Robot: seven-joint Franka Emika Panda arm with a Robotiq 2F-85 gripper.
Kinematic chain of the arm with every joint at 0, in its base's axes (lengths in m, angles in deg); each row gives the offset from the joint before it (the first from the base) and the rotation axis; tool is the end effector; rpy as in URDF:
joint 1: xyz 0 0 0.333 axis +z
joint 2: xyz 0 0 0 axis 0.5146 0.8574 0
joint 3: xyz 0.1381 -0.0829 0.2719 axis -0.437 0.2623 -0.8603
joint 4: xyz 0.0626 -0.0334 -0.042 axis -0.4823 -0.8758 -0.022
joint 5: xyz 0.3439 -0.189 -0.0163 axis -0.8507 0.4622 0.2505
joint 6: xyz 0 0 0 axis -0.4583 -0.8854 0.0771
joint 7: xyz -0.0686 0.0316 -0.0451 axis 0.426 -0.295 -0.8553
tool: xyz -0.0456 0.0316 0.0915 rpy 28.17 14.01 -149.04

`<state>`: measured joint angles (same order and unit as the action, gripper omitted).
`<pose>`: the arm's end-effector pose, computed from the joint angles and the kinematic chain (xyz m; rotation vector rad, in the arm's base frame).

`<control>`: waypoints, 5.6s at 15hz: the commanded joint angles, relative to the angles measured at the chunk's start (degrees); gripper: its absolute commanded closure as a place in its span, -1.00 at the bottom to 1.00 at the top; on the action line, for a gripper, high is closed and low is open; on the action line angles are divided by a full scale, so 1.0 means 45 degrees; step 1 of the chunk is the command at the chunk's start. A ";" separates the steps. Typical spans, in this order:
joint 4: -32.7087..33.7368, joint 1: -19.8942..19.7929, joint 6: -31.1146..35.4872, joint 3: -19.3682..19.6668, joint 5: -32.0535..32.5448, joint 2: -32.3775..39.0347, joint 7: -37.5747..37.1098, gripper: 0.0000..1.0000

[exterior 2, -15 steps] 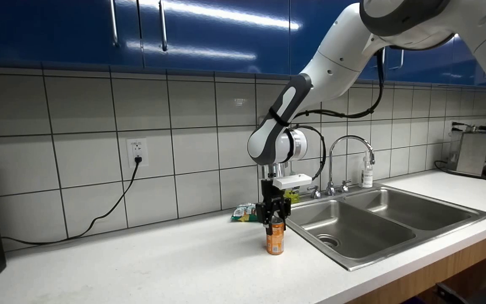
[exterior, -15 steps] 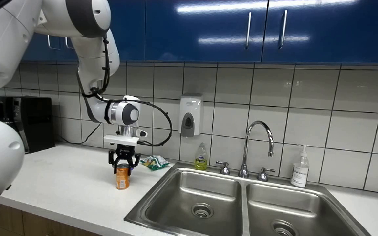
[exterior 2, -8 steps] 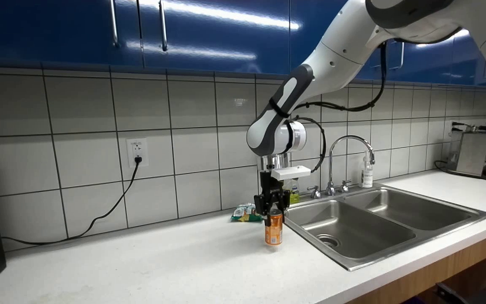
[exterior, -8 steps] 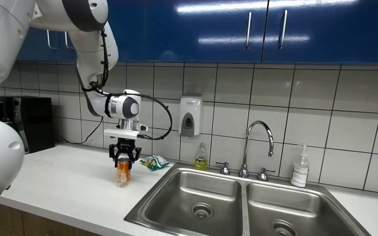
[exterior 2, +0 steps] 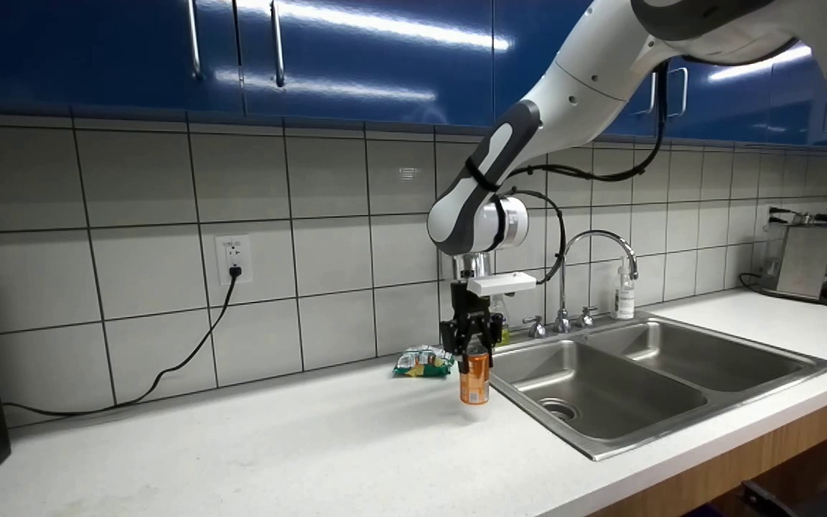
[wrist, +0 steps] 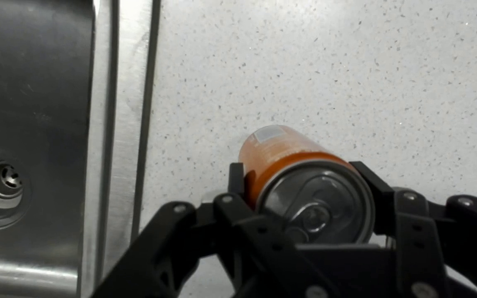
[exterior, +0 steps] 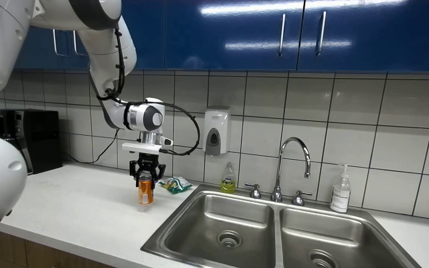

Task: Put the can in the sink

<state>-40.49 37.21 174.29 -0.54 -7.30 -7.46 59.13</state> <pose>0.5852 0.0953 0.2458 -3.0777 -0.3686 0.2127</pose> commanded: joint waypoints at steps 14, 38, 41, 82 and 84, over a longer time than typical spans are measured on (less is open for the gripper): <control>-0.0580 -0.3048 0.0010 0.1820 -0.0783 -0.0565 -0.0159 0.22; 0.2163 -0.4675 0.1623 0.2105 -0.1435 0.4600 -0.0242 0.22; 0.2401 -0.4700 0.1607 0.2069 -0.1447 0.4876 -0.0225 0.22; 0.2251 -0.4620 0.1471 0.2215 -0.1340 0.3183 -0.0332 -1.00; 0.2130 -0.4595 0.0993 0.2103 -0.1077 0.2847 0.0231 -1.00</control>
<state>-28.31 16.71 182.10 9.83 -13.43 9.32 58.63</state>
